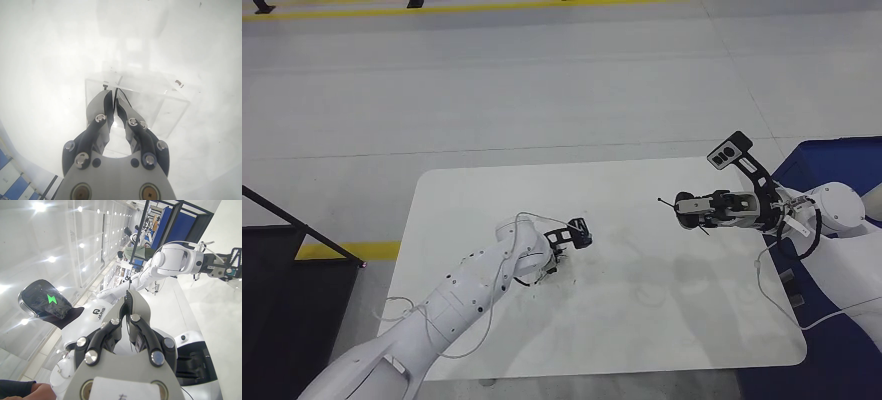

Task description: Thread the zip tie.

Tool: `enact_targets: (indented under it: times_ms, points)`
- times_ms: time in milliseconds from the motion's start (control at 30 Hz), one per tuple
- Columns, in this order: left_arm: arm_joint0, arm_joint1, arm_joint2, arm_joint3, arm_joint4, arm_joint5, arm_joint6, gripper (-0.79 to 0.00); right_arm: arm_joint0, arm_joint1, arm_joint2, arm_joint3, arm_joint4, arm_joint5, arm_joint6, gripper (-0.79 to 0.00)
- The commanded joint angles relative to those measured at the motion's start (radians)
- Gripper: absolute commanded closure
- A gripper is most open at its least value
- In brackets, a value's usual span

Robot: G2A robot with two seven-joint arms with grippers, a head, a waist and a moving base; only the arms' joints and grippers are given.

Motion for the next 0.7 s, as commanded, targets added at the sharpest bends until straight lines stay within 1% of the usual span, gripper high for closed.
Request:
enact_targets:
  times_ms: [0,67,167,300,400,533,600,633,667]
  points:
    - [0.001,-0.002,-0.001,-0.008,0.000,-0.001,-0.002,0.000,0.000,0.000,0.000,0.000,0.000,0.000,0.000,0.000]
    - [0.005,-0.001,-0.007,-0.025,0.001,0.000,-0.008,0.000,0.000,0.000,0.000,0.000,0.000,0.000,0.000,0.000]
    - [0.018,0.007,-0.027,-0.076,-0.003,-0.002,-0.030,0.000,0.000,0.000,0.000,0.000,0.000,0.000,0.000,0.000]
    - [0.054,0.034,-0.083,-0.198,0.015,0.009,-0.079,0.000,0.000,0.000,0.000,0.000,0.000,0.000,0.000,0.000]
    - [0.106,0.065,-0.151,-0.322,0.036,0.015,-0.118,0.000,0.000,0.000,0.000,0.000,0.000,0.000,0.000,0.000]
    - [0.202,0.110,-0.267,-0.509,0.057,-0.007,-0.141,0.000,0.000,0.000,0.000,0.000,0.000,0.000,0.000,0.000]
    - [0.256,0.130,-0.328,-0.591,0.049,-0.040,-0.115,0.000,0.000,0.000,0.000,0.000,0.000,0.000,0.000,0.000]
    - [0.282,0.139,-0.354,-0.623,0.030,-0.077,-0.084,0.000,0.000,0.000,0.000,0.000,0.000,0.000,0.000,0.000]
    - [0.282,0.139,-0.354,-0.623,0.030,-0.077,-0.084,0.000,0.000,0.000,0.000,0.000,0.000,0.000,0.000,0.000]
